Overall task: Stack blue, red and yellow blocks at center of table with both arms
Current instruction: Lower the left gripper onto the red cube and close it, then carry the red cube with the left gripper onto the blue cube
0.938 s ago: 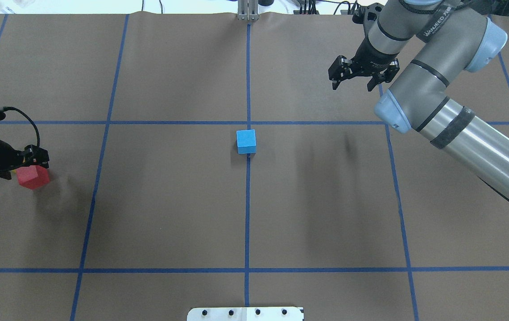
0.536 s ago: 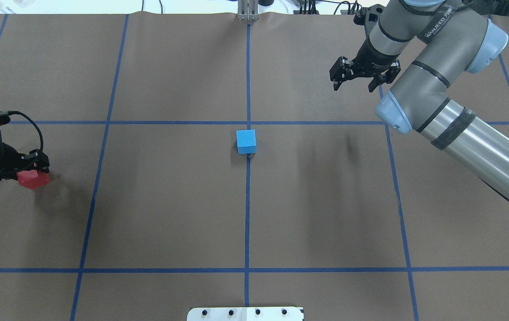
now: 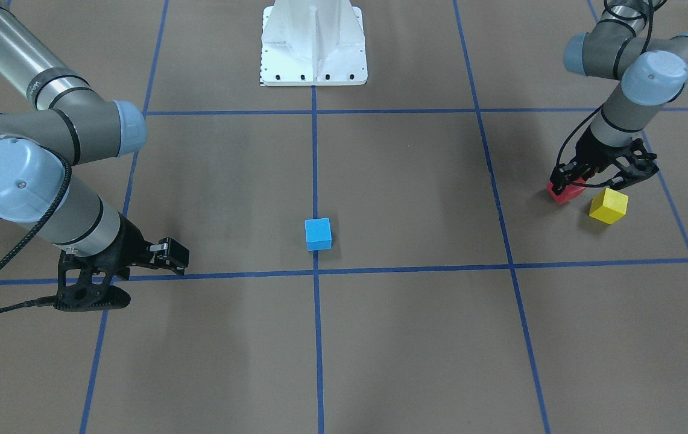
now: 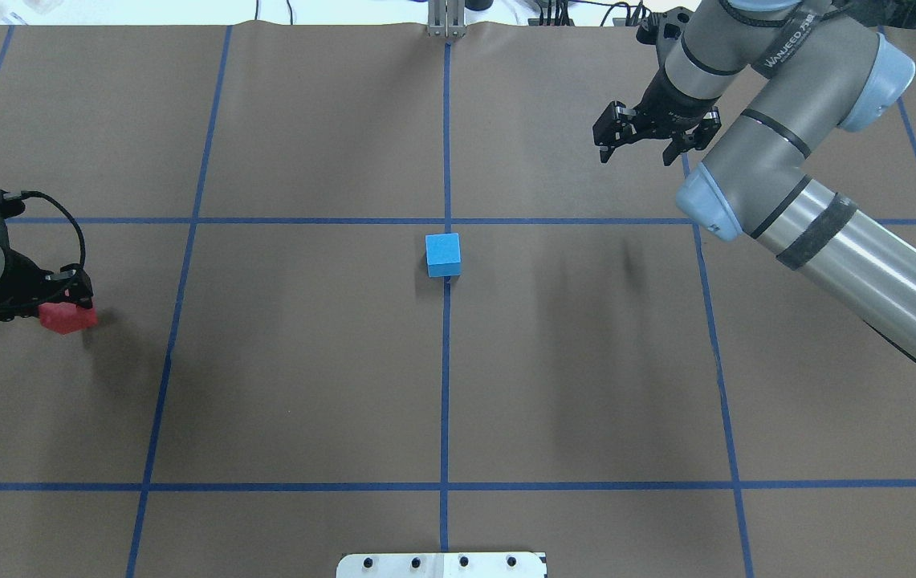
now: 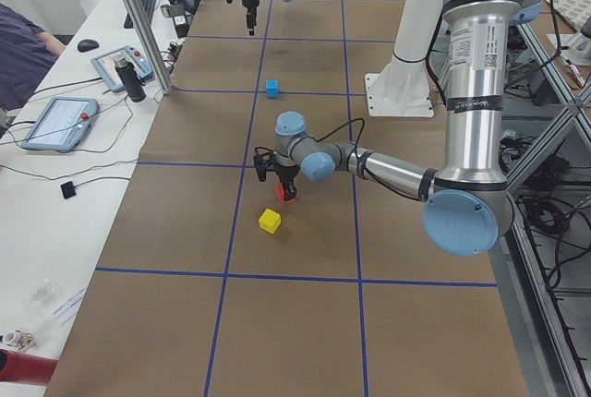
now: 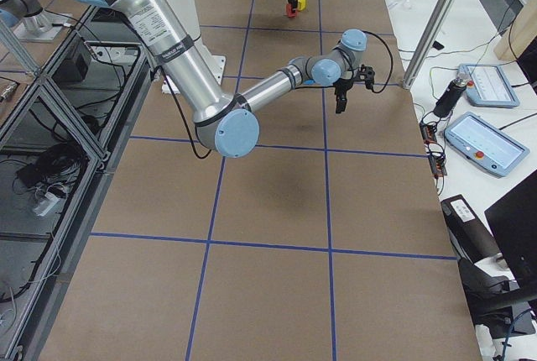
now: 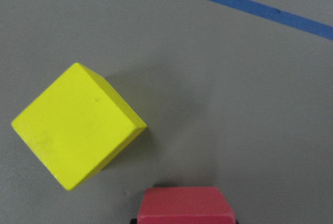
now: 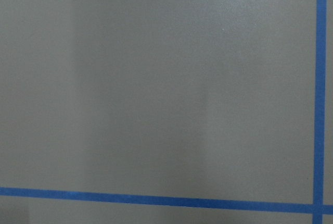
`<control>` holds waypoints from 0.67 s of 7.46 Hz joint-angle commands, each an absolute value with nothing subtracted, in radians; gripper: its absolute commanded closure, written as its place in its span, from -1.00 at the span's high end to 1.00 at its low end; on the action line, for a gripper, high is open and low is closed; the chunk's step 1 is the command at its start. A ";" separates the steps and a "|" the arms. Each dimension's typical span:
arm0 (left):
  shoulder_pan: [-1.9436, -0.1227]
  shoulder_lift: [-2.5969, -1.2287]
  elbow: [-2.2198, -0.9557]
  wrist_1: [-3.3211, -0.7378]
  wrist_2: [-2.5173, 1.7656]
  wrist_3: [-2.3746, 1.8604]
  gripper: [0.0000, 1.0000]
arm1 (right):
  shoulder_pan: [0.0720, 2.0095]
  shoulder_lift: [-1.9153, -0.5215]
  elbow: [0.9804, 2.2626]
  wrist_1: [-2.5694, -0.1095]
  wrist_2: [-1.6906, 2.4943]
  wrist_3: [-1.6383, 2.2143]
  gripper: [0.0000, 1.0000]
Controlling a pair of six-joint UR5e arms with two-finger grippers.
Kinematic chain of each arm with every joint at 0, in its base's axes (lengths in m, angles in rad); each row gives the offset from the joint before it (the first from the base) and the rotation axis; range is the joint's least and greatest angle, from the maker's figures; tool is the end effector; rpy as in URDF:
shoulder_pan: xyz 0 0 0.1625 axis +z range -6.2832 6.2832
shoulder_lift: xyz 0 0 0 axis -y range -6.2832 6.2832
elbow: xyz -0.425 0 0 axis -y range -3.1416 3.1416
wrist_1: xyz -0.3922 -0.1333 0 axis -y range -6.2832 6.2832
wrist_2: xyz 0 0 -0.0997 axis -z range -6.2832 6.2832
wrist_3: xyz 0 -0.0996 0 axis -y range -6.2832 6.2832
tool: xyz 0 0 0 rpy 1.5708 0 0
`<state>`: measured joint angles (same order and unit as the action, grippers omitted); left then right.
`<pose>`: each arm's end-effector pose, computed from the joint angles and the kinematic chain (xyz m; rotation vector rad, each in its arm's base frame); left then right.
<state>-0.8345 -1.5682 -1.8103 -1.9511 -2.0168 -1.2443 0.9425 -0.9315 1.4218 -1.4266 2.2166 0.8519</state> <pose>0.2779 -0.4411 0.5110 -0.0283 0.7475 -0.3467 -0.3680 -0.6313 0.3238 0.0313 -0.8716 0.0044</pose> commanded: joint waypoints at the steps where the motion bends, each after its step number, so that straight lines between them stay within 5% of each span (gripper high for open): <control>1: -0.834 -1.813 -1.873 -1.641 -2.017 -1.160 -1.00 | 0.942 -0.937 1.422 -1.428 2.217 0.851 0.99; 3: -0.821 -2.143 -1.838 -1.366 -2.025 -1.103 -1.00 | 0.943 -0.945 1.419 -1.431 2.215 0.850 0.99; 5: -0.741 -2.351 -1.661 -1.382 -2.016 -1.065 -1.00 | 0.957 -0.954 1.417 -1.428 2.203 0.850 0.98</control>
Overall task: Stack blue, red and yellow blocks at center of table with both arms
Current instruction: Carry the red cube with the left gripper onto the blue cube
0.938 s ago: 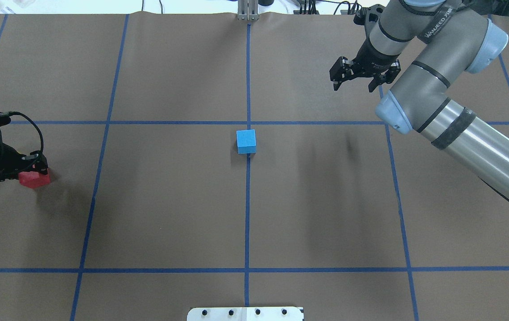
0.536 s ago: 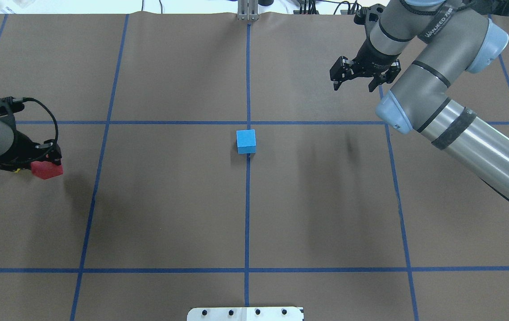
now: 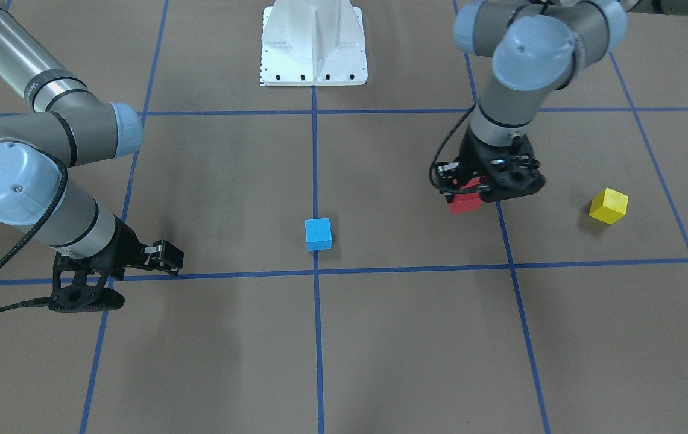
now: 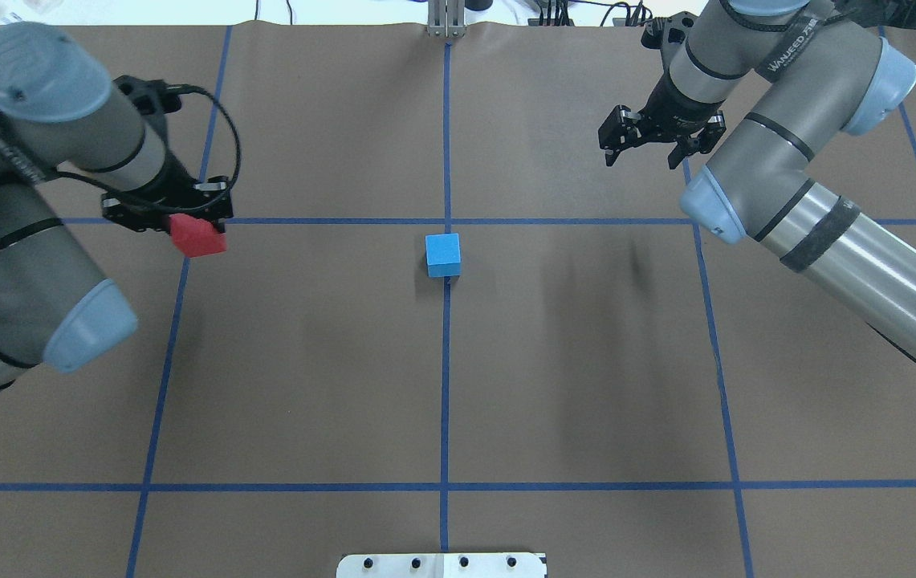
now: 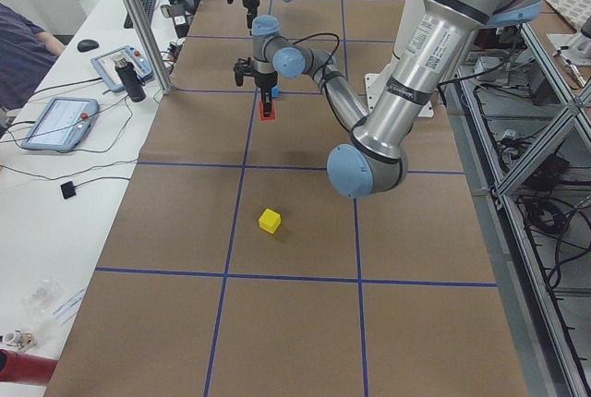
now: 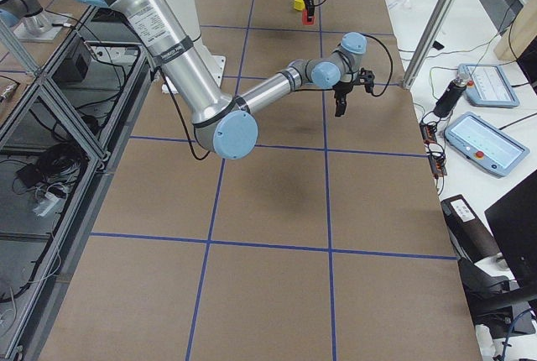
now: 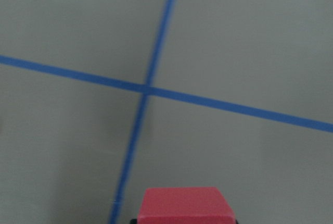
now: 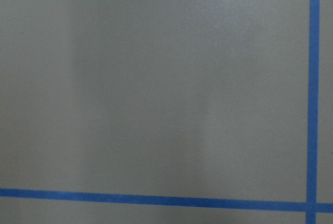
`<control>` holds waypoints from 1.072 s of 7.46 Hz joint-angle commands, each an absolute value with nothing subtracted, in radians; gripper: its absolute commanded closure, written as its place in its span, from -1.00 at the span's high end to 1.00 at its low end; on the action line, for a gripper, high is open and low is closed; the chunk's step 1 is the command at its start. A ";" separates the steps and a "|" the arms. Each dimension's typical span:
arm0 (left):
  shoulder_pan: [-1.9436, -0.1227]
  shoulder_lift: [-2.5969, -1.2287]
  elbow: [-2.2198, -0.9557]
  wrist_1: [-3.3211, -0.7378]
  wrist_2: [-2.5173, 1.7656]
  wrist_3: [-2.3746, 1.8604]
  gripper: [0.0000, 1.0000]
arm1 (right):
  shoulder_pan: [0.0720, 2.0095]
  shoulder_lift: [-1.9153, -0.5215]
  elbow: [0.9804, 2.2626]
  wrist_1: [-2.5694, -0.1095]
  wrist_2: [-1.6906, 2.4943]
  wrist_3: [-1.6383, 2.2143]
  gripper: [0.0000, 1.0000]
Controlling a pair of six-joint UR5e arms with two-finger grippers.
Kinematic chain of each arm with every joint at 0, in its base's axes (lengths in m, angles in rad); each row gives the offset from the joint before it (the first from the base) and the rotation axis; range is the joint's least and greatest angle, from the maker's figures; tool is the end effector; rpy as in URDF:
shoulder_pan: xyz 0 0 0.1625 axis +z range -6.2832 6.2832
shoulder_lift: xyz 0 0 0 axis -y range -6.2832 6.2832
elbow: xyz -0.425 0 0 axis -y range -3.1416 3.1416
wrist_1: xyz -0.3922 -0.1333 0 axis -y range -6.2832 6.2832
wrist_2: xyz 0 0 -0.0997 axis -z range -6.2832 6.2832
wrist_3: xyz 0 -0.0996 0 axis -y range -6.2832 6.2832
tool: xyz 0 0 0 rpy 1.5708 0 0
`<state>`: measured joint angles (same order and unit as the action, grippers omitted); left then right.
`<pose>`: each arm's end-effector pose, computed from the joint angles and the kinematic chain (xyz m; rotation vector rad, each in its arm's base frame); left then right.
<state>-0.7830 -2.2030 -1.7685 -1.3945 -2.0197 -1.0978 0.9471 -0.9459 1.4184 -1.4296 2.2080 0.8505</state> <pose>0.3969 -0.5221 0.2266 0.0273 0.7741 -0.1477 -0.3636 -0.6321 0.3367 0.0241 -0.8535 0.0174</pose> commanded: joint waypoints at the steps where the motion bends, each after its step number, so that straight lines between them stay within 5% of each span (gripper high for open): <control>1: -0.721 -2.415 -1.578 -1.434 -2.014 -1.054 -1.00 | 0.980 -0.965 1.417 -1.430 2.206 0.826 0.99; 4: -0.666 -2.541 -1.316 -1.613 -1.957 -1.072 -1.00 | 1.046 -0.999 1.416 -1.437 2.212 0.695 0.99; 8: -0.623 -2.615 -1.218 -1.626 -1.957 -1.134 -1.00 | 1.045 -1.006 1.416 -1.430 2.215 0.698 0.99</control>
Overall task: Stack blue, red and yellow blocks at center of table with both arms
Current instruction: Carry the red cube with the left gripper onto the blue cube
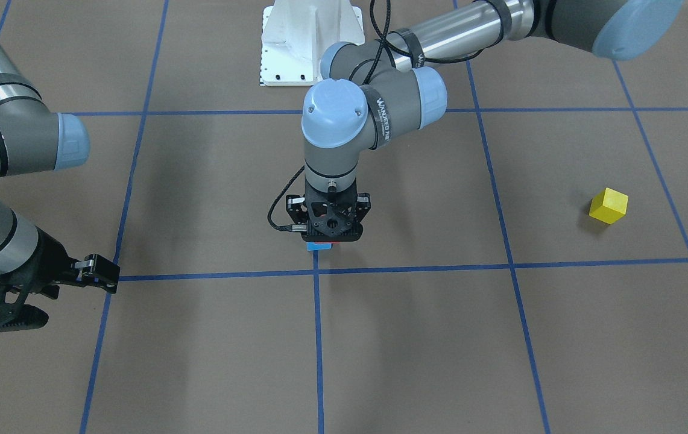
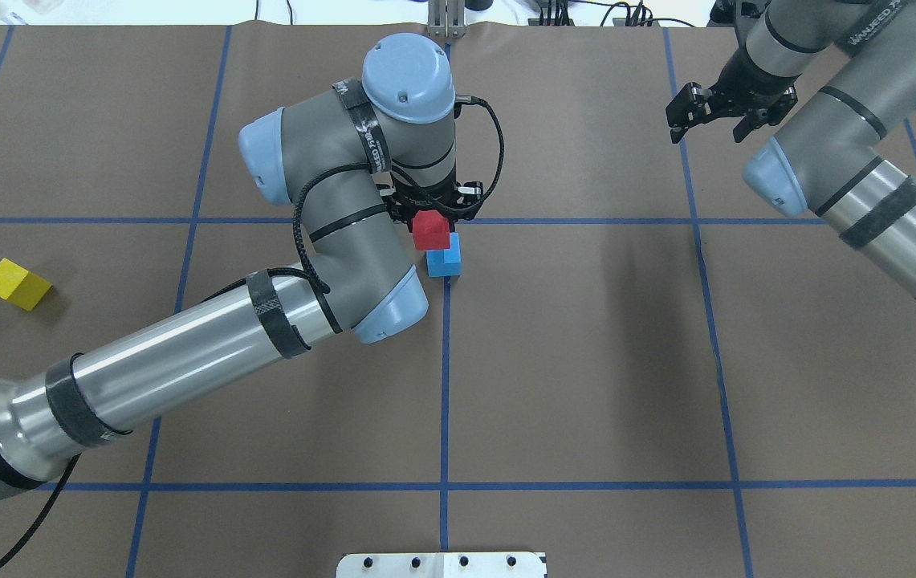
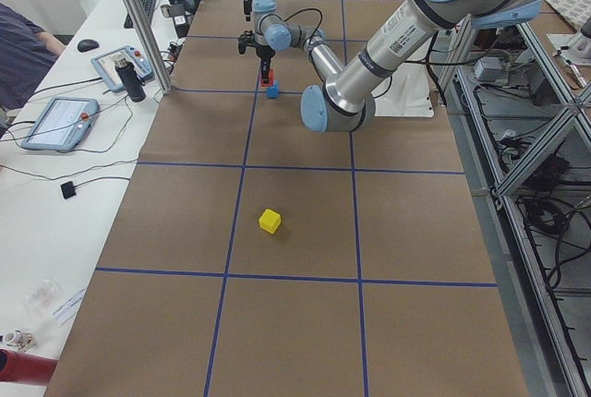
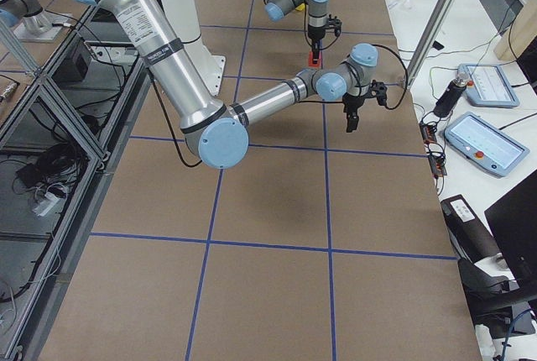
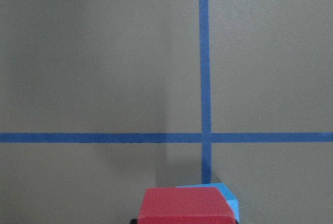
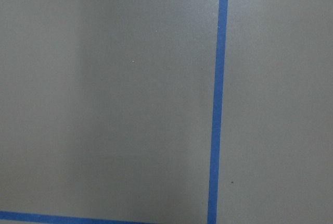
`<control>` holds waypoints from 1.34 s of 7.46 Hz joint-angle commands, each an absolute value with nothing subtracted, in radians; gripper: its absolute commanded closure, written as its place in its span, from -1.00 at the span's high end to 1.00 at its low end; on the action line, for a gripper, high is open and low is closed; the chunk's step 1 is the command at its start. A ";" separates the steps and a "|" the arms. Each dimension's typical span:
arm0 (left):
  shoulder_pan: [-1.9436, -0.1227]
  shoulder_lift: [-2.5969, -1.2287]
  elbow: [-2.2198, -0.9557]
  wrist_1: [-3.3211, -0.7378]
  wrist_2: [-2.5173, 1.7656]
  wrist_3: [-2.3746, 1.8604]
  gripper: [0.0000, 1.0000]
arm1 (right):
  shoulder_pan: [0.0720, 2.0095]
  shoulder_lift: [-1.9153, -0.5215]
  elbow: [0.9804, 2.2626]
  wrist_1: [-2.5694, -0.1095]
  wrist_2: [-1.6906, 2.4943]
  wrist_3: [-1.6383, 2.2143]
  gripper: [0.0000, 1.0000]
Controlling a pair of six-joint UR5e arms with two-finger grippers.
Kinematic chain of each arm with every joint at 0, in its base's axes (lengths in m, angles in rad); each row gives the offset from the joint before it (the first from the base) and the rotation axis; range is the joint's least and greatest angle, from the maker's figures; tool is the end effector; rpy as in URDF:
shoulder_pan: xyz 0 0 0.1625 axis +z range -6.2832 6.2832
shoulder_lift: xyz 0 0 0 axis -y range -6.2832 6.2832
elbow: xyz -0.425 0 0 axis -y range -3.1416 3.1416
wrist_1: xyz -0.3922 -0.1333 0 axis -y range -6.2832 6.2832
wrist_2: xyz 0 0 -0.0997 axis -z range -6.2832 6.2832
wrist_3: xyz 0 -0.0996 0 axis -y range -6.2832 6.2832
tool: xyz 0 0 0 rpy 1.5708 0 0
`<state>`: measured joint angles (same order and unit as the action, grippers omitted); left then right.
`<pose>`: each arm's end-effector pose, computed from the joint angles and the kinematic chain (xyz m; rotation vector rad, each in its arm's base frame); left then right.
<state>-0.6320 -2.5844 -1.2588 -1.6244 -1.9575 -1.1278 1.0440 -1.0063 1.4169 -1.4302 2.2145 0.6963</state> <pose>0.5858 -0.5476 0.1329 0.0655 0.8281 -0.0320 -0.2952 -0.6538 0.3807 0.0753 -0.8177 -0.0175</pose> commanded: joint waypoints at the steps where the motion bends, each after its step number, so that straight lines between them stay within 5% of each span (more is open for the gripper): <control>1: -0.621 -2.626 -1.204 -1.626 -1.957 -1.134 -1.00 | 1.045 -1.005 1.417 -1.430 2.215 0.701 0.99; 8: -0.620 -2.620 -1.198 -1.617 -1.959 -1.132 -1.00 | 1.043 -1.006 1.417 -1.430 2.215 0.706 0.99; 9: -0.620 -2.620 -1.198 -1.623 -1.959 -1.135 0.16 | 1.043 -1.006 1.417 -1.430 2.215 0.704 0.99; 10: -0.620 -2.620 -1.200 -1.623 -1.959 -1.134 0.99 | 1.043 -1.006 1.417 -1.430 2.215 0.703 0.99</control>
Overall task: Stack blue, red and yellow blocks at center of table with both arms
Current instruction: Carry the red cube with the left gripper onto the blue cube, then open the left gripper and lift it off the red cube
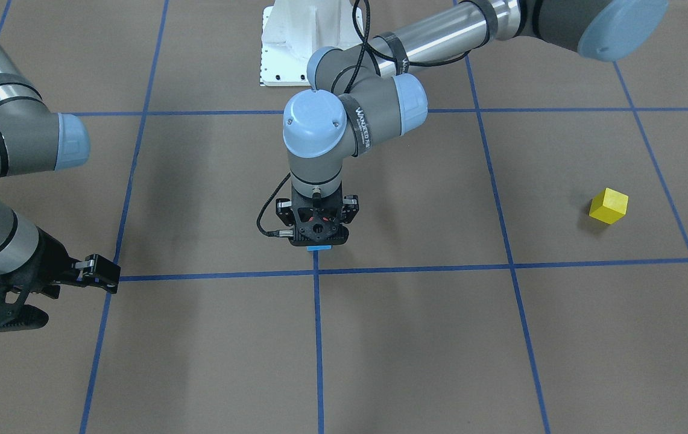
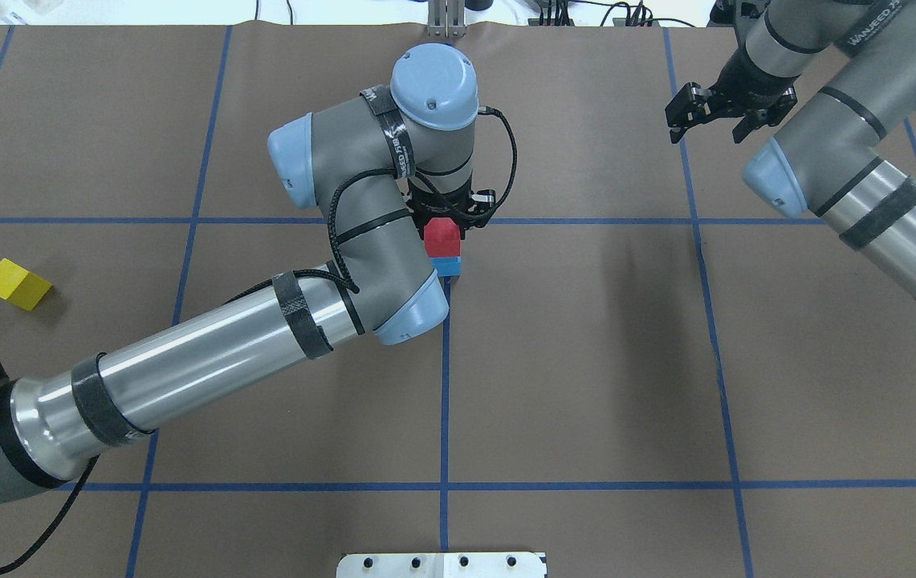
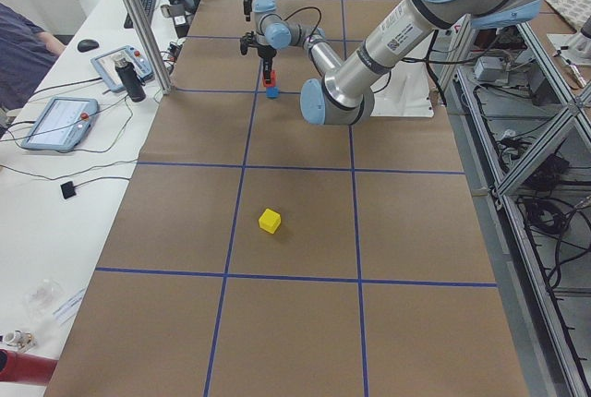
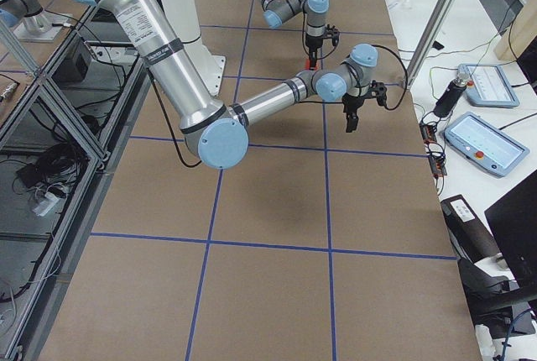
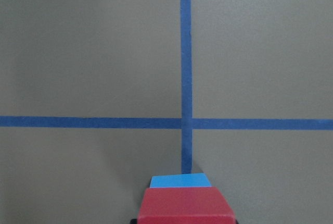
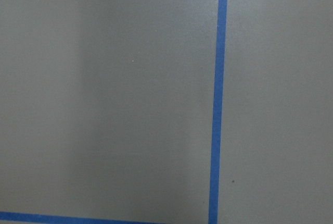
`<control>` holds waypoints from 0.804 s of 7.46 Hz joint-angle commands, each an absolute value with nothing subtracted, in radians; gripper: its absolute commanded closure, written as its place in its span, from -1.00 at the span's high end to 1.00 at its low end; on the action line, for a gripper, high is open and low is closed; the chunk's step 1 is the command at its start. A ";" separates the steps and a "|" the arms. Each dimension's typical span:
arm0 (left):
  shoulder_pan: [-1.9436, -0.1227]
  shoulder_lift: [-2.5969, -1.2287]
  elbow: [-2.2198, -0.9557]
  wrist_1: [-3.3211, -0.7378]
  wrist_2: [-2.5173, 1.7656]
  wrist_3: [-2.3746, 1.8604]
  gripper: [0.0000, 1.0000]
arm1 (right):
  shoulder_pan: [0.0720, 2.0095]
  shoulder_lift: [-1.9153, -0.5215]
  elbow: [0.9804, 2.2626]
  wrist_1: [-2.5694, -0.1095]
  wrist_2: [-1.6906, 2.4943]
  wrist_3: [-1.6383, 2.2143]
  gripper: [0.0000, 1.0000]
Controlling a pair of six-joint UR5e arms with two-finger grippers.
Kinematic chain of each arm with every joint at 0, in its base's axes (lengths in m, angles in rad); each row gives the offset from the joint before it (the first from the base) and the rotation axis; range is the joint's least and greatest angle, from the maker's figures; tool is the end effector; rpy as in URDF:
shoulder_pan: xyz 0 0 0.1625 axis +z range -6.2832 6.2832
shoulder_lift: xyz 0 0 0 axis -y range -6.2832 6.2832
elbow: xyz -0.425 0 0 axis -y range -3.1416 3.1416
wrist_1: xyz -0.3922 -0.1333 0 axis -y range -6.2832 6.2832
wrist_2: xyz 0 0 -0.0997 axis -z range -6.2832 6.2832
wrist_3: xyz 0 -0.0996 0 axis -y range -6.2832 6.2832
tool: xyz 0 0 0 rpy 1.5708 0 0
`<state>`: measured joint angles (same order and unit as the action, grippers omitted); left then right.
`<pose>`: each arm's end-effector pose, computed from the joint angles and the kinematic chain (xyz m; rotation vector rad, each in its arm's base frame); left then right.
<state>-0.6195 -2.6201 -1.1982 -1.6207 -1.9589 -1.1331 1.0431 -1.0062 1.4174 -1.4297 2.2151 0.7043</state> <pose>0.6040 -0.5482 0.1313 0.0415 0.8057 -0.0309 -0.2958 -0.6535 0.3803 0.0722 -0.8190 -0.0113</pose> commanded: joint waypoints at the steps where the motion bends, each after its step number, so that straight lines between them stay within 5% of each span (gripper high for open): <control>1: -0.620 -2.619 -1.201 -1.624 -1.957 -1.129 1.00 | 1.043 -1.006 1.417 -1.430 2.215 0.703 0.99; 4: -0.620 -2.609 -1.206 -1.620 -1.957 -1.129 1.00 | 1.043 -1.009 1.416 -1.430 2.215 0.704 0.99; 6: -0.671 -2.597 -1.327 -1.558 -1.974 -1.124 1.00 | 1.045 -1.009 1.417 -1.430 2.221 0.701 0.99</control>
